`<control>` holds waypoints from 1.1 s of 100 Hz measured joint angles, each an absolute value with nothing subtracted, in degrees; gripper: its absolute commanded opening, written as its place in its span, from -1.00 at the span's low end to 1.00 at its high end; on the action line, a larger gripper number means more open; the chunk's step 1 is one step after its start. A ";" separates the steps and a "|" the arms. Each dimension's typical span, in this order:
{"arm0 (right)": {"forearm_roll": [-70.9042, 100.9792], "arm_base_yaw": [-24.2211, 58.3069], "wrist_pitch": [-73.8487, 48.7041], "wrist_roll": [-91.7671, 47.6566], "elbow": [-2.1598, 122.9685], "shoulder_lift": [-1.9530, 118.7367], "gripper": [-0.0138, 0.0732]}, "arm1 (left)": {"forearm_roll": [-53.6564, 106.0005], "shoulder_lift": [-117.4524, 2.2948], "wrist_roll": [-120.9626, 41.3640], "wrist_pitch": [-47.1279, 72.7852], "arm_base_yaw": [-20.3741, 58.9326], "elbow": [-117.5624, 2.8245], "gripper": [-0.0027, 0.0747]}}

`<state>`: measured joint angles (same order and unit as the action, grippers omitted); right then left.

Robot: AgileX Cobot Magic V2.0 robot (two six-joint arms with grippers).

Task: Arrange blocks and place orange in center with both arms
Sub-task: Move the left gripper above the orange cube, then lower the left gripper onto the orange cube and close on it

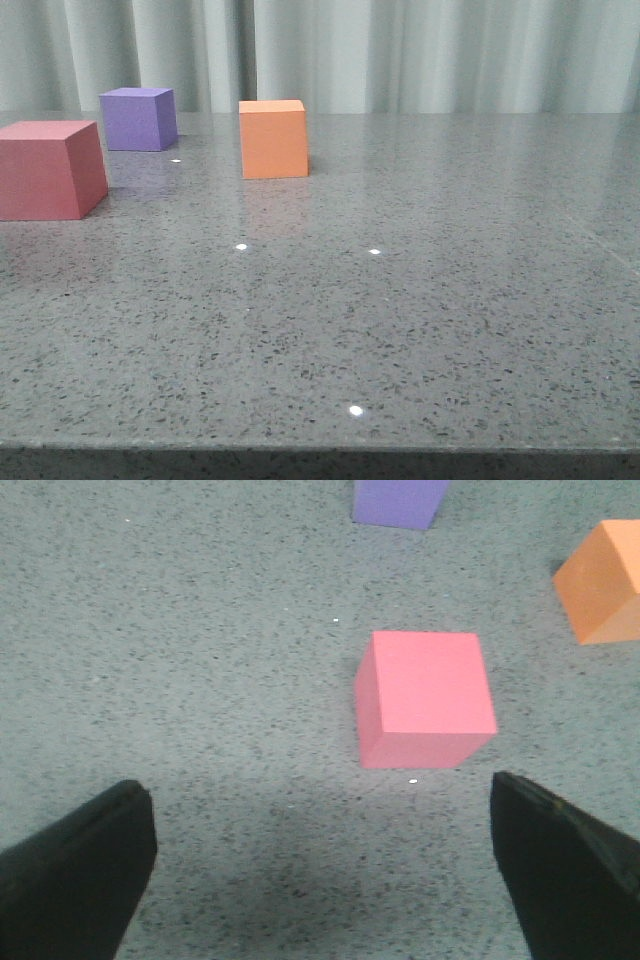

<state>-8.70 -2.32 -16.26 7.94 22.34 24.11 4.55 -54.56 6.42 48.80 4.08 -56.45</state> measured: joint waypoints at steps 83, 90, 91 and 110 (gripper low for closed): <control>-8.70 -2.32 -16.26 7.94 22.34 24.11 -0.84 | -6.67 -92.82 24.79 42.95 33.31 -90.84 0.69; -8.70 -2.32 -16.26 7.94 22.34 24.11 -0.84 | -9.13 -96.66 27.25 43.34 35.02 -94.19 0.69; -8.70 -2.32 -16.26 7.94 22.34 24.11 -0.84 | -9.50 -97.37 27.38 43.51 35.28 -94.52 0.69; -8.70 -2.32 -16.26 7.94 22.34 24.11 -0.84 | -13.08 -105.52 30.95 46.33 37.07 -102.52 0.69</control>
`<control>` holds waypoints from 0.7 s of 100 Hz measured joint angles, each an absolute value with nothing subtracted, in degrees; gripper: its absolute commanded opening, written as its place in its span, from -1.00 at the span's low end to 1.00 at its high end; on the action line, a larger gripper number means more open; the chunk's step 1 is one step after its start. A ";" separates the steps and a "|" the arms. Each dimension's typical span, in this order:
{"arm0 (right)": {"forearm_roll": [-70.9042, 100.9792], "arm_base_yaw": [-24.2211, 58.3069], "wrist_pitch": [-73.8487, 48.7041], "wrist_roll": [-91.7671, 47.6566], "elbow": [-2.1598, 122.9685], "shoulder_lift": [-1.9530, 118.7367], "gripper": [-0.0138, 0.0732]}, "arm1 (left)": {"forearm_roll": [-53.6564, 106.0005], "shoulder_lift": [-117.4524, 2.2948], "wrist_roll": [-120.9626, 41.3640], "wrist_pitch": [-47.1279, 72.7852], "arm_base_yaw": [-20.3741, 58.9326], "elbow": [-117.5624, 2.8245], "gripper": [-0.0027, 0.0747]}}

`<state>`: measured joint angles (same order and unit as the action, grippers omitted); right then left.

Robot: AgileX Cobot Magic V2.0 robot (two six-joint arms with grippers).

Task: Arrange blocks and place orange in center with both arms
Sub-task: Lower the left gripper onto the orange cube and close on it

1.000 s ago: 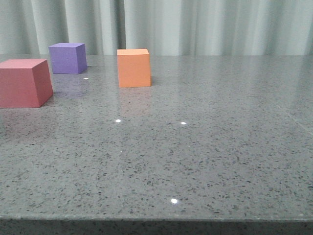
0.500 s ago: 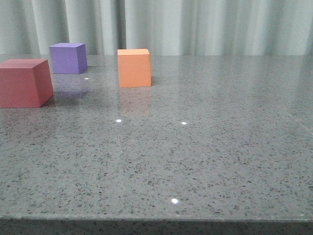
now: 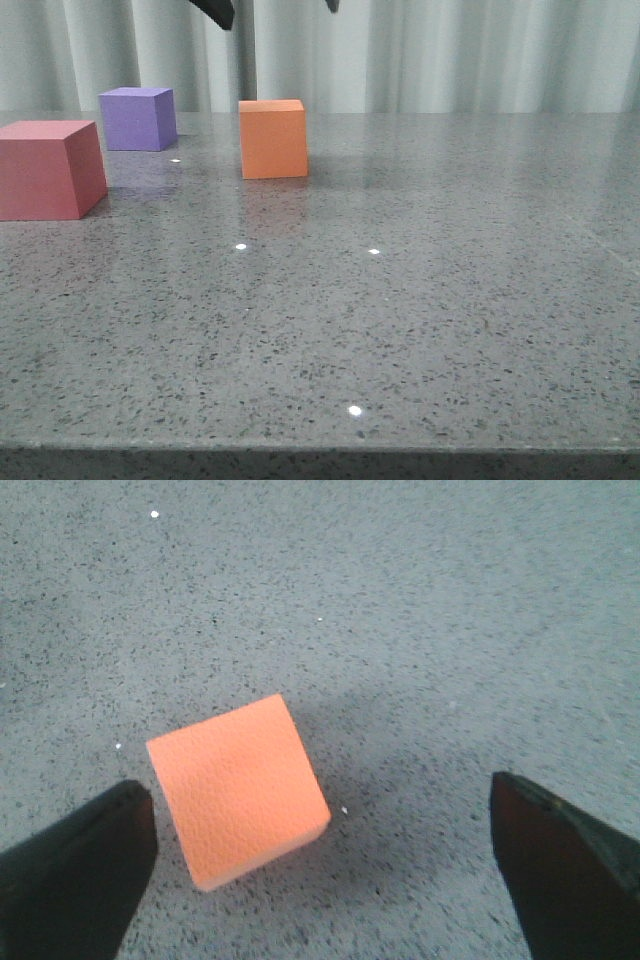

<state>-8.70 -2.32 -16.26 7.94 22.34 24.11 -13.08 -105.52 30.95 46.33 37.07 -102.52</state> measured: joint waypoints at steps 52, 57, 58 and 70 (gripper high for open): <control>-8.70 -2.32 -16.26 7.94 22.34 24.11 -0.84 | -21.79 -111.31 39.39 48.39 37.06 -105.39 0.69; -8.70 -2.32 -16.26 7.94 22.34 24.11 -0.84 | -21.83 -111.70 39.39 48.39 37.06 -105.39 0.69; -8.70 -2.32 -16.26 7.94 22.34 24.11 -0.84 | -21.83 -111.64 39.39 48.39 37.06 -105.39 0.69; -8.70 -2.32 -16.26 7.94 22.34 24.11 -0.84 | -21.92 -112.78 39.39 48.39 37.06 -105.39 0.69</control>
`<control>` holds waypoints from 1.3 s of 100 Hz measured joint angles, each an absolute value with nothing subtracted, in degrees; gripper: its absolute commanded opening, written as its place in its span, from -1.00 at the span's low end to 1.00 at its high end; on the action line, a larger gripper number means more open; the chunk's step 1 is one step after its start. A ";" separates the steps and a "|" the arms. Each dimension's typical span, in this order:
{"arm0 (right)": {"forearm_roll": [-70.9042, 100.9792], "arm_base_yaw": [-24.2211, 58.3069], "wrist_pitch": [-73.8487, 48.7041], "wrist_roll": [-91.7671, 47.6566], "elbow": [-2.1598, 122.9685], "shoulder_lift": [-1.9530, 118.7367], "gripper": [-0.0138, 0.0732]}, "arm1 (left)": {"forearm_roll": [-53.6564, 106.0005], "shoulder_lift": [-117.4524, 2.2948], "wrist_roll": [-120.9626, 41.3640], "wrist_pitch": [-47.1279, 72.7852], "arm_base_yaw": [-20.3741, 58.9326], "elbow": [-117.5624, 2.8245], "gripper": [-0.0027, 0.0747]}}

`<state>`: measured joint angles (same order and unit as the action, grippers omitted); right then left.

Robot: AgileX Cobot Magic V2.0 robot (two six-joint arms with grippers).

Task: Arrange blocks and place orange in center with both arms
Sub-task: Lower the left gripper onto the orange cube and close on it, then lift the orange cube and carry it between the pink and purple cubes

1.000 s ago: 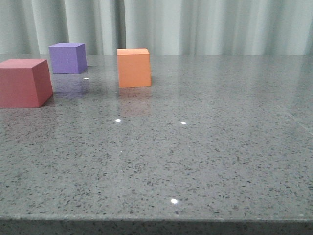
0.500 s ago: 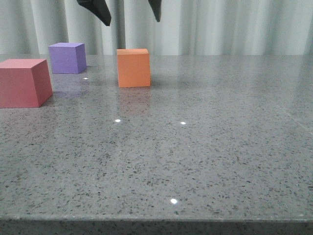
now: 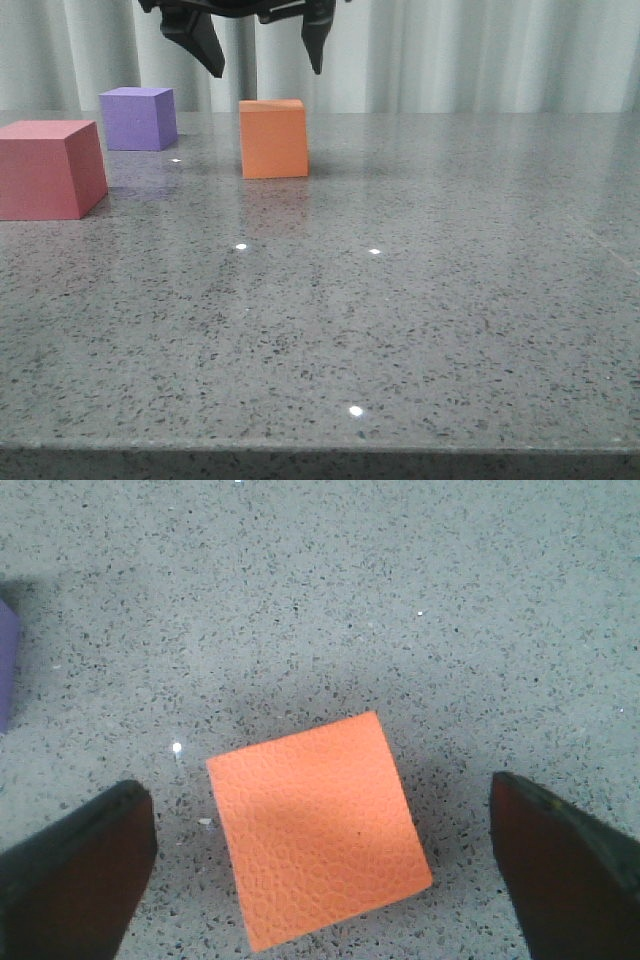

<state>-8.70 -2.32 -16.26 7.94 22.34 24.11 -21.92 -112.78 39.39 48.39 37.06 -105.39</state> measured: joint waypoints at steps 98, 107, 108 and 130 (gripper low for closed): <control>-8.70 -2.32 -16.26 7.94 22.34 24.11 -0.84 | -18.81 -115.17 33.40 50.22 37.06 -105.39 -0.16; -8.70 -2.32 -16.26 7.94 22.34 24.11 -0.84 | -17.57 -111.42 30.05 50.51 36.84 -105.39 -0.16; -8.70 -2.32 -16.26 7.94 22.34 24.11 -0.84 | -17.62 -111.10 29.79 50.51 36.84 -105.39 -0.16; -8.70 -2.32 -16.26 7.94 22.34 24.11 -0.84 | -16.35 -101.07 23.91 50.83 32.93 -104.13 -0.16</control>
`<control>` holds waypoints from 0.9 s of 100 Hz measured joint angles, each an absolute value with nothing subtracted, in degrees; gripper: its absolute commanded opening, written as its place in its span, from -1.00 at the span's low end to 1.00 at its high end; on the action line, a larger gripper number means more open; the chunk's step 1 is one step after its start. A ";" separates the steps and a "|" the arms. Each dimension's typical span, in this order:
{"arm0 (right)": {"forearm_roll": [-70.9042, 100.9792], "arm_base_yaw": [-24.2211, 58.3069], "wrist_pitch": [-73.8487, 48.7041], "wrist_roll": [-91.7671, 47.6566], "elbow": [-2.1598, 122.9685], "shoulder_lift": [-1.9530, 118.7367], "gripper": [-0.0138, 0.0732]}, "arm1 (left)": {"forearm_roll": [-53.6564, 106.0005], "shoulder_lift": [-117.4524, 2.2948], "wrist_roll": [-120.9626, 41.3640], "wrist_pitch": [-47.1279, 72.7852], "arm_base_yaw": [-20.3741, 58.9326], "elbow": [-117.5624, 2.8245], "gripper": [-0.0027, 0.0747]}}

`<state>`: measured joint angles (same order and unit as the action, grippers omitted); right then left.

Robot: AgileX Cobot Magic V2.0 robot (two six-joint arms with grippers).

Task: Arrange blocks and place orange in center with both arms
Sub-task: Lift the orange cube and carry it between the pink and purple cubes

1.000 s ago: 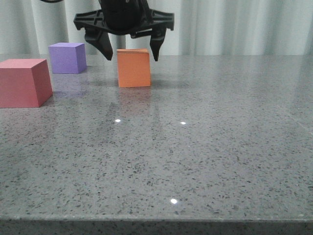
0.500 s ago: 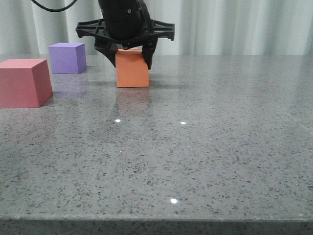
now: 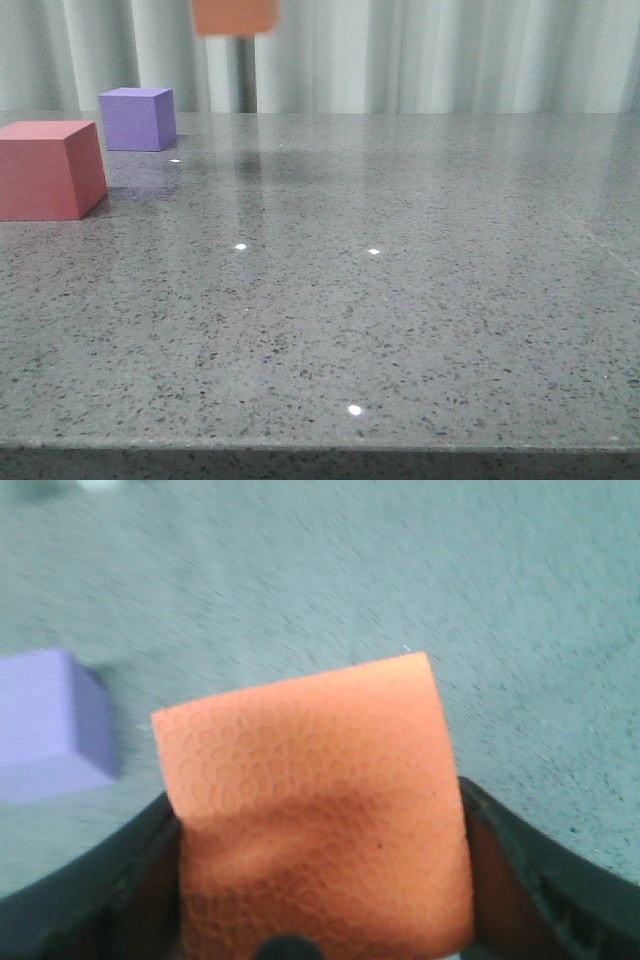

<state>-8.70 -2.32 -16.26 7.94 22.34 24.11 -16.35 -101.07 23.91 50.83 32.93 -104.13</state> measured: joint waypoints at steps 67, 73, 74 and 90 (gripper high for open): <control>-8.70 -2.32 -16.26 7.94 22.34 24.11 -0.84 | 7.09 -92.17 -3.90 40.77 10.20 -82.29 -0.16; -8.70 -2.32 -16.26 7.94 22.34 24.11 -0.84 | 7.54 -92.17 -4.68 39.71 10.09 -81.51 -0.16; -8.70 -2.32 -16.26 7.94 22.34 24.11 -0.84 | 7.65 -92.17 -4.78 39.56 10.09 -81.35 -0.16; -8.70 -2.32 -16.26 7.94 22.34 24.11 -0.84 | 8.42 -93.40 -6.28 37.78 10.09 -80.96 -0.16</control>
